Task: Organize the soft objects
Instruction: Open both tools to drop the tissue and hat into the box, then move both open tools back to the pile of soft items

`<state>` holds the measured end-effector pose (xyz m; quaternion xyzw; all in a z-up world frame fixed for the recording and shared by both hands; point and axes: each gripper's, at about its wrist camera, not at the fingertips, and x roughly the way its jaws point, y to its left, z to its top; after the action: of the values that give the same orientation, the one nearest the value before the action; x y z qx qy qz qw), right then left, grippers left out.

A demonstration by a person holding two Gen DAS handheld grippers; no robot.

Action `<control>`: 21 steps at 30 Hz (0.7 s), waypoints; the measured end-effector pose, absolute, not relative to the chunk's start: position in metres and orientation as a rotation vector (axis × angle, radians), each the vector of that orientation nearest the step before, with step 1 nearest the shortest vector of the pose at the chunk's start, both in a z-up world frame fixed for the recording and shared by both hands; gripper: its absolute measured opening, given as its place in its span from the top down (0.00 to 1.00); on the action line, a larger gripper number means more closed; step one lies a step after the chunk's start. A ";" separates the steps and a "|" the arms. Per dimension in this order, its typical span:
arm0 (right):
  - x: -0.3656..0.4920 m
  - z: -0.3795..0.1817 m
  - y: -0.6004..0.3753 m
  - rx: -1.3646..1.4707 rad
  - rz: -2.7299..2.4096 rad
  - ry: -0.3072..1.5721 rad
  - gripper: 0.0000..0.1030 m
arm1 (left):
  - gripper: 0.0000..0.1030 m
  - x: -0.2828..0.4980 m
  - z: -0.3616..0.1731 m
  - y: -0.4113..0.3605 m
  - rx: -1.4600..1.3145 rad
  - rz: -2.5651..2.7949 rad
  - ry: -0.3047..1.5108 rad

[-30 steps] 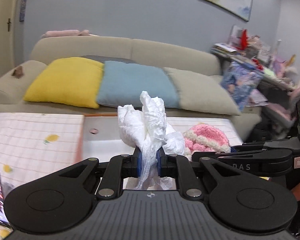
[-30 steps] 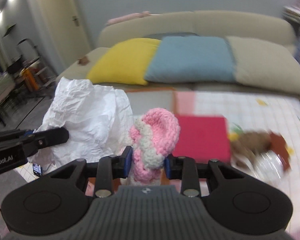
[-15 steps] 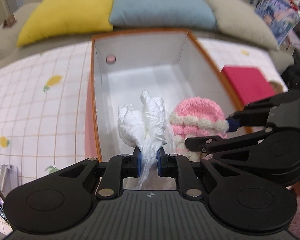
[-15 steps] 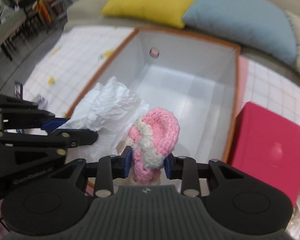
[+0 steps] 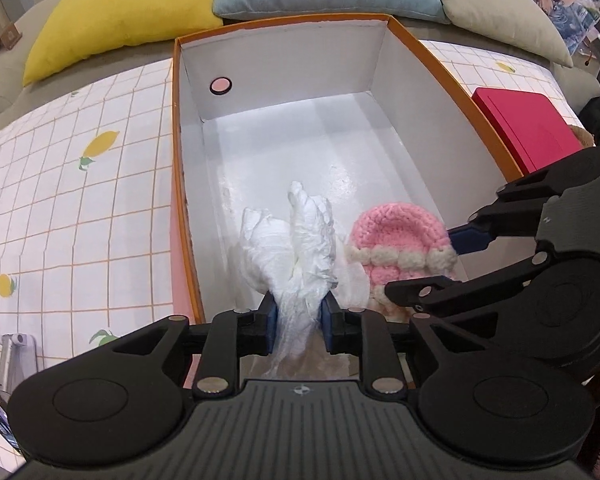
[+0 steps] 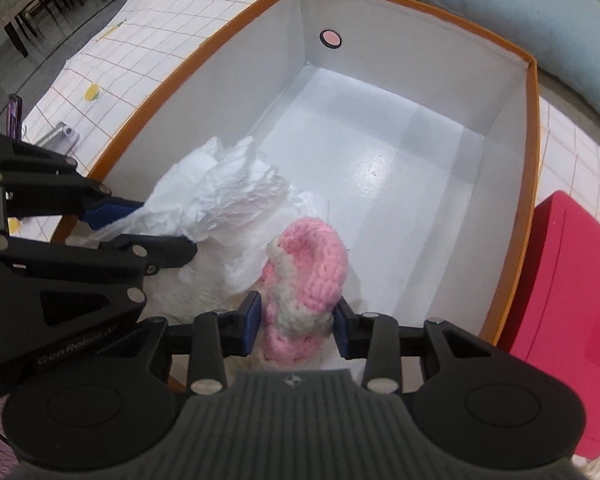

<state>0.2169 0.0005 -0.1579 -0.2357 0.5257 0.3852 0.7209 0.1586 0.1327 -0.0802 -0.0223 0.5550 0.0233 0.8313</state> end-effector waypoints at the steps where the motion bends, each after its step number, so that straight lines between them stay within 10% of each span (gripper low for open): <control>1: 0.217 -0.156 -0.001 -0.529 0.844 1.156 0.59 | 0.66 0.158 -0.079 0.133 -0.043 0.053 1.171; 21: 0.185 -0.059 -0.055 -0.585 0.728 0.822 0.32 | 0.37 0.118 0.006 0.096 0.019 0.071 0.820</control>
<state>0.1850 -0.0546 -0.0591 -0.2740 0.3852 0.3409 0.8126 0.1176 0.0957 0.0063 0.0093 0.3985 0.0345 0.9165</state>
